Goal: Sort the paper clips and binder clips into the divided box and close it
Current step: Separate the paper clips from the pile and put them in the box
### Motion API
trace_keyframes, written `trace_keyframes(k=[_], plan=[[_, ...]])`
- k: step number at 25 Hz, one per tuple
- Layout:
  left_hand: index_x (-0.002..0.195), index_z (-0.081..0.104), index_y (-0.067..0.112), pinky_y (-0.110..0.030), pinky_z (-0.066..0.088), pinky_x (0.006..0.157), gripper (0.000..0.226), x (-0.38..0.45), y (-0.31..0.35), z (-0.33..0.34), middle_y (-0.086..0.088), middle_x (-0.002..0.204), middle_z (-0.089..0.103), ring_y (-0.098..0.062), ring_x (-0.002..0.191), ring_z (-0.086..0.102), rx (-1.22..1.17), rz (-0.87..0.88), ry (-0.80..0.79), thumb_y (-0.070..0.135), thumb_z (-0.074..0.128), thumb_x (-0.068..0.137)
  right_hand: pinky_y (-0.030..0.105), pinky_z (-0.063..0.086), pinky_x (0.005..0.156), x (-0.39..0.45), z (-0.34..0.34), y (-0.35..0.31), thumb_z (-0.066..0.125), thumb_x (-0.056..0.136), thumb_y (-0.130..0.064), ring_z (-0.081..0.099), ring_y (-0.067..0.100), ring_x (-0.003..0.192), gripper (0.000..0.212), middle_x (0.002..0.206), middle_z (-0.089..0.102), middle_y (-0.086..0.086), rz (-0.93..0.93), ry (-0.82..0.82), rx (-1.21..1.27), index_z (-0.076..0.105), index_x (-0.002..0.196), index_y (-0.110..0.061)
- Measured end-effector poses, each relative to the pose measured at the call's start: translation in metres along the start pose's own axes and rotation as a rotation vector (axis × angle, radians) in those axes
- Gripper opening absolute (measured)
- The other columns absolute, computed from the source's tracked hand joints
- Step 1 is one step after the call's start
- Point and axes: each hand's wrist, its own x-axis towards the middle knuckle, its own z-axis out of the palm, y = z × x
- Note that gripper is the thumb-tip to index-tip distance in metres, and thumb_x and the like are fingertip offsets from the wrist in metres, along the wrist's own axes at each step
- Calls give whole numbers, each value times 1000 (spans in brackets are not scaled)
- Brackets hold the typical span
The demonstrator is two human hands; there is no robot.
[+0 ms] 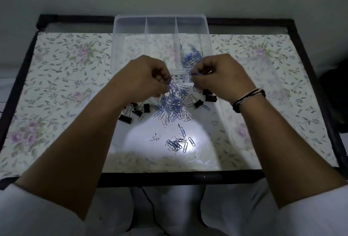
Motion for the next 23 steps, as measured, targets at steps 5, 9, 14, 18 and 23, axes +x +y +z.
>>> trace_keyframes(k=[5,9,14,18,23], plan=[[93,72,10,-38,64,68,15,29,26,6,-8,79,72,-16,64,74,-256,52,282,8,79,80,50,62,77,42,-6,7,76,68,-14,75,25,69,7,72,75,12,116,209,365,74,68,-20],[104,72,15,-34,60,79,25,62,36,32,-2,87,74,-16,78,72,-160,108,467,13,74,79,22,52,82,59,6,15,73,79,-18,71,15,86,17,91,77,2,73,239,-1,78,95,-20],[127,64,14,-23,54,86,39,55,32,36,-2,107,72,-13,90,70,30,163,360,11,66,88,20,46,82,46,-6,7,62,83,-4,69,22,100,28,105,76,7,26,229,-208,77,106,-12],[102,70,15,-30,57,74,15,24,16,31,-1,90,71,-18,78,67,249,179,307,19,65,88,20,46,74,11,-5,0,60,86,-5,67,19,84,20,91,74,4,27,6,-283,77,93,-13],[120,51,14,-36,46,82,68,-5,-30,56,-7,115,49,-25,106,51,672,120,-87,48,82,71,36,48,77,-11,45,12,72,81,-25,57,30,98,34,109,57,12,-173,-468,-625,59,108,-9]])
